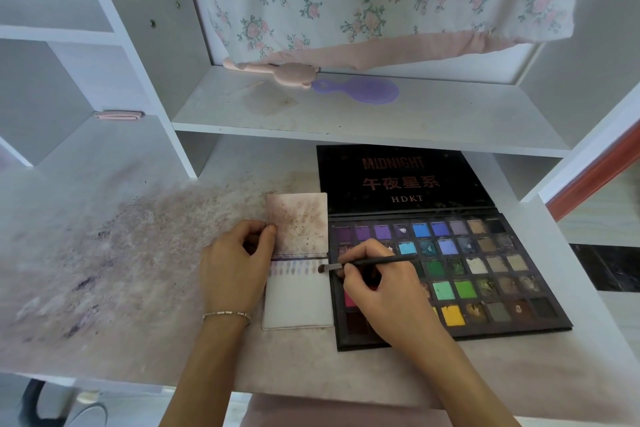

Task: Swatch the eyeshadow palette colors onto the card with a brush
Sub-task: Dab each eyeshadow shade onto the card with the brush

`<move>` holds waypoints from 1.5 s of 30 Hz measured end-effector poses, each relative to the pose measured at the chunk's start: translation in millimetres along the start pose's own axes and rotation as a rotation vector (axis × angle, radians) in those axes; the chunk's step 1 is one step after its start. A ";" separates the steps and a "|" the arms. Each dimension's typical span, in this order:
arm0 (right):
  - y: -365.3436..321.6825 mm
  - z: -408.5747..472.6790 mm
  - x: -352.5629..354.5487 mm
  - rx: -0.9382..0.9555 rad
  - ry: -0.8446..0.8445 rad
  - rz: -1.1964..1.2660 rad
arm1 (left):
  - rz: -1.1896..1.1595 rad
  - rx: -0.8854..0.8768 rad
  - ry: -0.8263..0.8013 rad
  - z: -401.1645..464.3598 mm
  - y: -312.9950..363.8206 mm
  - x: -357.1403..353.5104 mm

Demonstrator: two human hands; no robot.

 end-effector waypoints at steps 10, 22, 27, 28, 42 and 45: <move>-0.2 0.3 0.0 -0.006 -0.006 -0.007 | 0.002 -0.008 0.008 0.2 0.9 0.2; -2.7 -4.9 15.7 0.070 0.223 0.184 | 0.013 -0.025 0.017 0.2 1.8 0.9; 5.6 -10.5 32.2 0.030 0.325 0.298 | 0.006 -0.033 0.018 0.0 2.1 0.8; 6.1 -11.6 34.6 0.023 0.331 0.299 | 0.002 -0.037 0.022 -0.4 2.3 1.3; 11.1 -29.7 33.1 -0.002 0.180 0.119 | -0.061 -0.061 0.009 -3.8 7.1 -1.1; 10.4 -28.3 27.6 0.000 0.189 0.116 | -0.071 -0.045 0.000 -3.4 5.9 -1.0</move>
Point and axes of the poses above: each hand's wrist, its own z-axis towards the middle knuckle, its own x-axis out of the back of the hand, y = z × x, the point moved 5 cm from there along z, towards the middle knuckle, and after that the axes turned 2 degrees about -z, right-handed, at the moved point
